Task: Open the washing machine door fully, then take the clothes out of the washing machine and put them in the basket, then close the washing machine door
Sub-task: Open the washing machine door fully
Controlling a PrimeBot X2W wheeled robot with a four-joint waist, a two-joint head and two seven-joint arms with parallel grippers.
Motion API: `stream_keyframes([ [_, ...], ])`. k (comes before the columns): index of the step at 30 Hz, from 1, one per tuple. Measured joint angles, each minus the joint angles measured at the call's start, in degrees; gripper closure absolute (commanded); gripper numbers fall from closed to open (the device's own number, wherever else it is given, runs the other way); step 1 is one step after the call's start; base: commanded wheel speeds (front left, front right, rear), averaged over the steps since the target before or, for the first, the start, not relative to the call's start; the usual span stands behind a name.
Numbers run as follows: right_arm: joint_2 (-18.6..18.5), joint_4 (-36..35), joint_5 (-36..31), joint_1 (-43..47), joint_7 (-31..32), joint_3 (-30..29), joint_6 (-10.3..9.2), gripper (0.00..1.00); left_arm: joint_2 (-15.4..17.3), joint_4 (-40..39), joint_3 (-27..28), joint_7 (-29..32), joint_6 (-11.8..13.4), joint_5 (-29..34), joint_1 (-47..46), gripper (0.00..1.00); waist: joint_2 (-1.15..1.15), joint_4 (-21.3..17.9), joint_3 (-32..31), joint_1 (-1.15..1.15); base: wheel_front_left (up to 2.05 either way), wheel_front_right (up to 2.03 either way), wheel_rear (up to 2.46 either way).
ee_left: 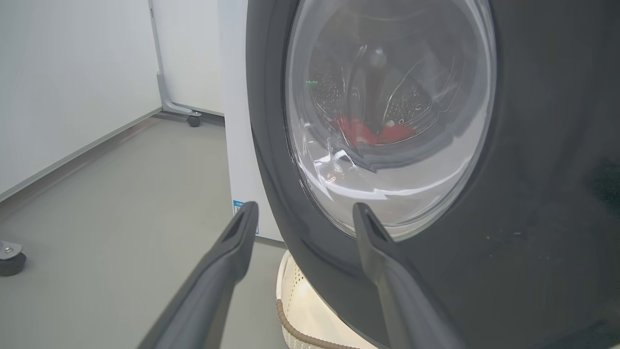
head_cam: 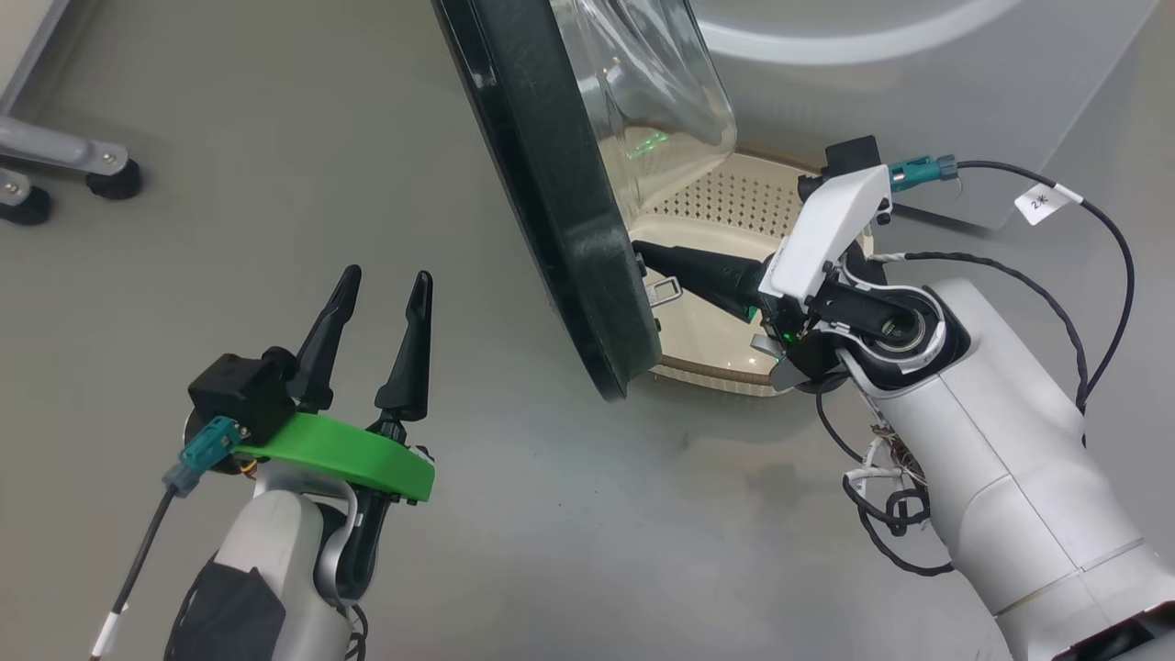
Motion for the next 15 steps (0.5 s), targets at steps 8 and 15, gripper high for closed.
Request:
stream_keyframes([
  [8,-0.32,-1.18,0.97,0.65,-2.91,5.82,0.0,1.0,0.08,0.15,1.97,0.0,0.0,0.01,1.87,0.0,0.0,2.77,-2.29,0.0,0.0,0.0,0.0],
  [15,0.24,-2.33,1.47,0.45,-6.11,11.01,0.0,1.0,0.11,-0.32,2.98,0.0,0.0,0.09,2.49,0.0,0.0,3.47,-3.1,0.0,0.0,0.0,0.0],
])
